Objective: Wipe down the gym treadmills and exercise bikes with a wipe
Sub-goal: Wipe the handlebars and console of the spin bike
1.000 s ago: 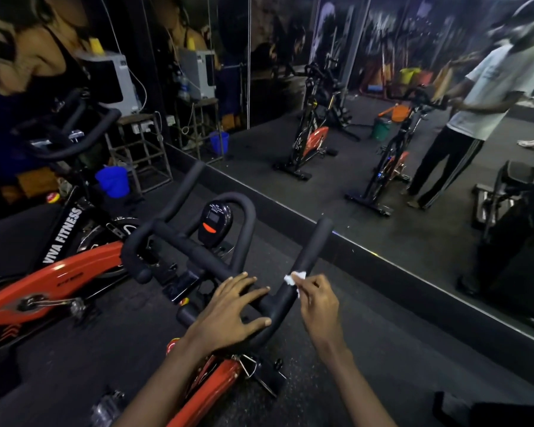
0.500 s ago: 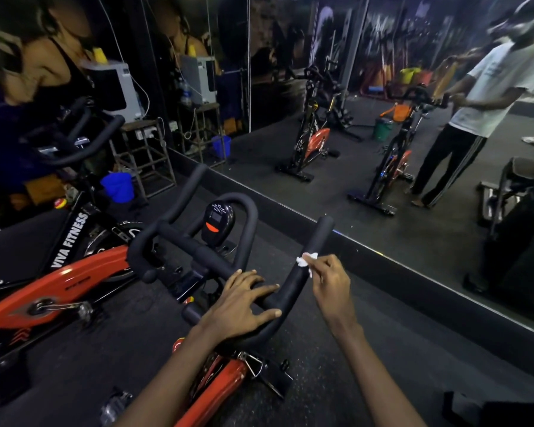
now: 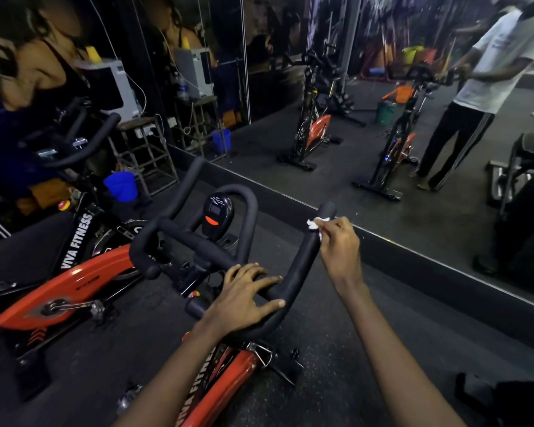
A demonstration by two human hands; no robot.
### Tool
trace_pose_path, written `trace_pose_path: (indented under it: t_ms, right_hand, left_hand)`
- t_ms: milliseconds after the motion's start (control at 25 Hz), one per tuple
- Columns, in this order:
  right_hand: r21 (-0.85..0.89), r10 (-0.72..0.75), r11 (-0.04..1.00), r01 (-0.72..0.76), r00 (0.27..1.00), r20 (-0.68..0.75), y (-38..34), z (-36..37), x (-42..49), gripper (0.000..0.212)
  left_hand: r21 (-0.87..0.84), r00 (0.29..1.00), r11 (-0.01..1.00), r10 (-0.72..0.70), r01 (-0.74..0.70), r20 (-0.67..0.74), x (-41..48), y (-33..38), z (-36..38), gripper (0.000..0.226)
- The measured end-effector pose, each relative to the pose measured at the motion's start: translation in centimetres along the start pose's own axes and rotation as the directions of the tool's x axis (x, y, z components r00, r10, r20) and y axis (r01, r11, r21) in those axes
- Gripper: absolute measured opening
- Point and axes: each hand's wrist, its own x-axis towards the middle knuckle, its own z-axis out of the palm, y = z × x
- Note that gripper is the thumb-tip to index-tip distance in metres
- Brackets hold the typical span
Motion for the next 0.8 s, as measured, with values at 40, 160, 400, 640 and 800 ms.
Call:
trace_pose_path:
  t_ms: [40,160,400,640,800]
  right_hand:
    - [0.002,0.012,1.000,-0.012,1.000,0.002,-0.1,0.1,-0.3,0.028]
    - [0.027,-0.025,0.999,0.024,0.999,0.037,0.0,0.1,-2.1,0.030]
    - [0.067,0.056,0.996,-0.052,0.997,-0.058,-0.5,-0.3,0.1,0.027]
    - [0.124,0.133,0.985,-0.117,0.982,-0.134,-0.6,0.5,0.1,0.028]
    - [0.089,0.096,0.992,-0.089,0.992,-0.077,-0.4,0.5,0.4,0.029]
  left_hand:
    - [0.002,1.000,1.000,-0.001,0.001,0.000,0.0,0.1,-0.1,0.076]
    - [0.009,1.000,1.000,0.004,-0.004,0.009,-0.1,0.1,-0.3,0.075]
    - [-0.002,1.000,1.000,-0.017,0.017,0.001,0.7,0.3,-0.5,0.065]
    - [-0.108,0.984,0.988,0.126,-0.112,0.128,3.0,0.5,-1.1,0.069]
    - [-0.117,0.984,0.981,0.161,-0.152,0.074,2.5,0.3,-0.4,0.063]
